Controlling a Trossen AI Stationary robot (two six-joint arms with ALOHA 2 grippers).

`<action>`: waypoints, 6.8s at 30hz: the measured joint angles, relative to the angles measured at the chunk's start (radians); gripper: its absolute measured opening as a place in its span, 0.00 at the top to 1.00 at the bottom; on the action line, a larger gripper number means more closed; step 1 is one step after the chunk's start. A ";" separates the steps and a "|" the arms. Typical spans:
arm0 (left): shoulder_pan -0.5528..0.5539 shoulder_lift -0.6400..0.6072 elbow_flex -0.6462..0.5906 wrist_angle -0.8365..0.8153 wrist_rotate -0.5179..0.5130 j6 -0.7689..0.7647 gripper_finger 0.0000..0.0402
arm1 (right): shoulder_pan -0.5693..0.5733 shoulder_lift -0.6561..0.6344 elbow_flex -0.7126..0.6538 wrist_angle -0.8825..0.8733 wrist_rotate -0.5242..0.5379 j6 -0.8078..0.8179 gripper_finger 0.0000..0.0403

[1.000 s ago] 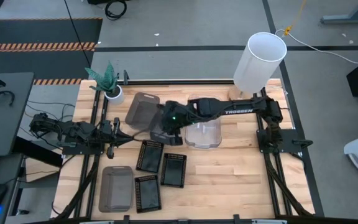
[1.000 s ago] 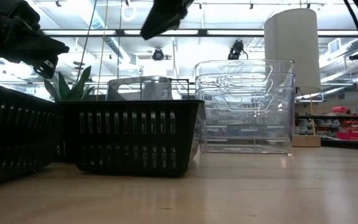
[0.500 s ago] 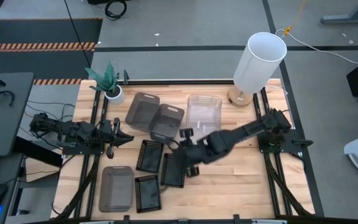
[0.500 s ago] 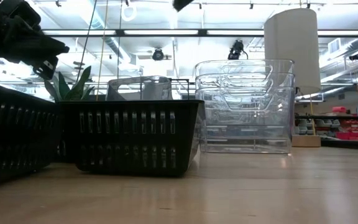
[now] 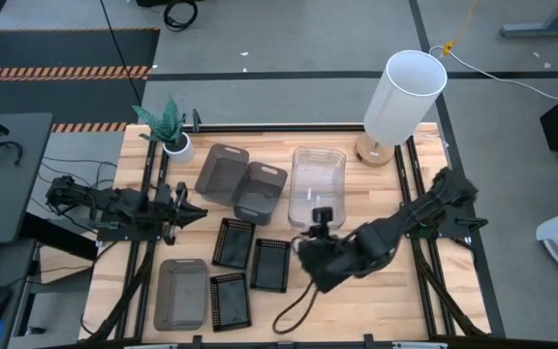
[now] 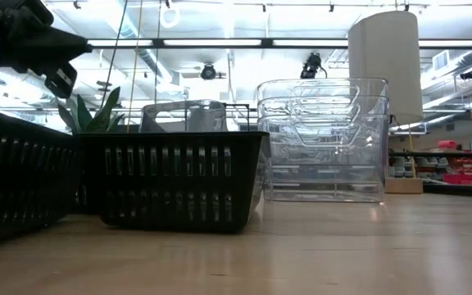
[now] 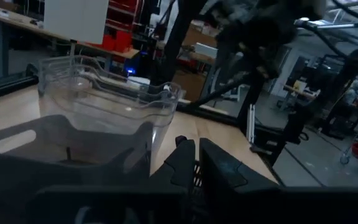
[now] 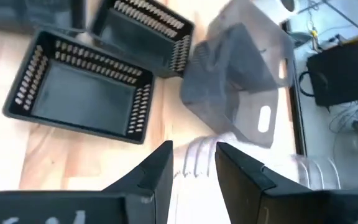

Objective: Stack baskets by color
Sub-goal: Stack the top right transparent black bin on the top left transparent black bin

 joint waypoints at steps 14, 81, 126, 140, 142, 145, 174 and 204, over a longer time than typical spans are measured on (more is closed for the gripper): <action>0.031 0.051 0.000 0.131 -0.126 -0.065 0.96 | 0.005 -0.484 -0.621 0.609 -0.171 -0.085 0.77; 0.366 1.090 0.644 -0.128 0.228 0.234 0.71 | -0.266 -1.402 -1.681 1.752 -0.364 -0.511 0.95; 0.384 1.464 0.874 -0.381 0.420 0.417 0.98 | -0.266 -1.401 -1.681 1.752 -0.364 -0.511 0.95; 0.310 1.481 0.874 -0.336 0.273 0.412 0.65 | -0.266 -1.401 -1.681 1.751 -0.364 -0.511 0.95; 0.300 1.485 0.873 -0.321 0.260 0.412 0.59 | -0.266 -1.401 -1.681 1.751 -0.364 -0.511 0.95; 0.292 1.508 0.874 -0.308 0.258 0.412 0.53 | -0.266 -1.401 -1.681 1.751 -0.364 -0.511 0.95; 0.293 1.601 0.873 -0.301 0.172 0.439 0.98 | -0.266 -1.401 -1.681 1.752 -0.364 -0.511 0.95; 0.337 1.159 0.874 -0.711 0.066 0.596 0.99 | -0.266 -1.401 -1.681 1.751 -0.364 -0.511 0.95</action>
